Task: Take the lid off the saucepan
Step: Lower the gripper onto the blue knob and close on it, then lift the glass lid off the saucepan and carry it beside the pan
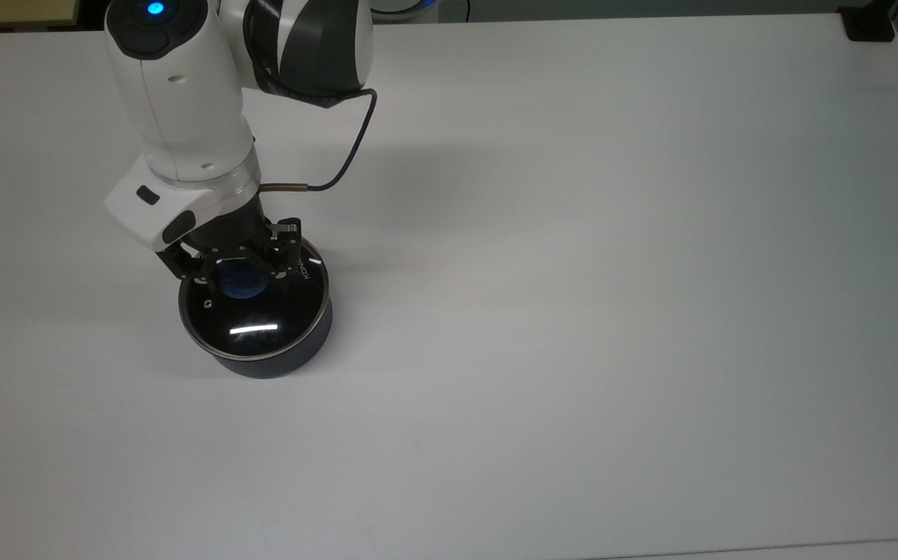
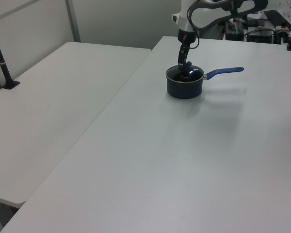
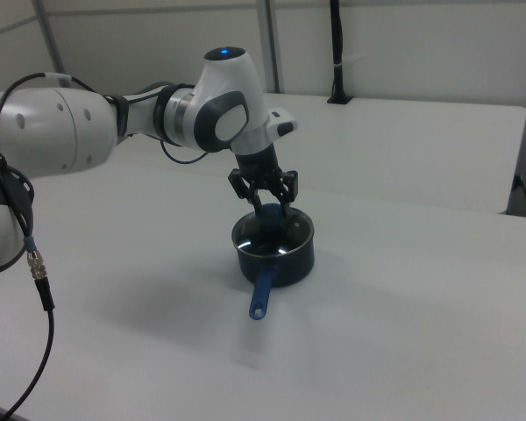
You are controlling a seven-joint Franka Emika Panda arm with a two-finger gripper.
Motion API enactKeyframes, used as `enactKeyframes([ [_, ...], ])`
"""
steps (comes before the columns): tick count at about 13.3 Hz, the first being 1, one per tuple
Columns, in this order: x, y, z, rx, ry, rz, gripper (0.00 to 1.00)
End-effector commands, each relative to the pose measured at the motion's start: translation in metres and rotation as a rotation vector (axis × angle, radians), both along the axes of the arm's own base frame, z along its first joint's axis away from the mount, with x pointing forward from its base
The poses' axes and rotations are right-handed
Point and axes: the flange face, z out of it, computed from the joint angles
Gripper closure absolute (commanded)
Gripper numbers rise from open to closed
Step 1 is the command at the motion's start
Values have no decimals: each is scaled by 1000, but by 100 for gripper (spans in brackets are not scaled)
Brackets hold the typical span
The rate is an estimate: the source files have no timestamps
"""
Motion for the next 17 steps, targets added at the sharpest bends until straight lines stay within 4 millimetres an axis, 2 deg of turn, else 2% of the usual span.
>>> enactKeyframes([
  [1,-10,-4,15,-1,20,24,50],
  [5,-23,-12,49,9,13,34,50],
  [11,-23,-5,52,16,10,34,50],
  [14,-27,9,67,23,8,46,50],
  [17,-30,58,65,28,63,112,50],
])
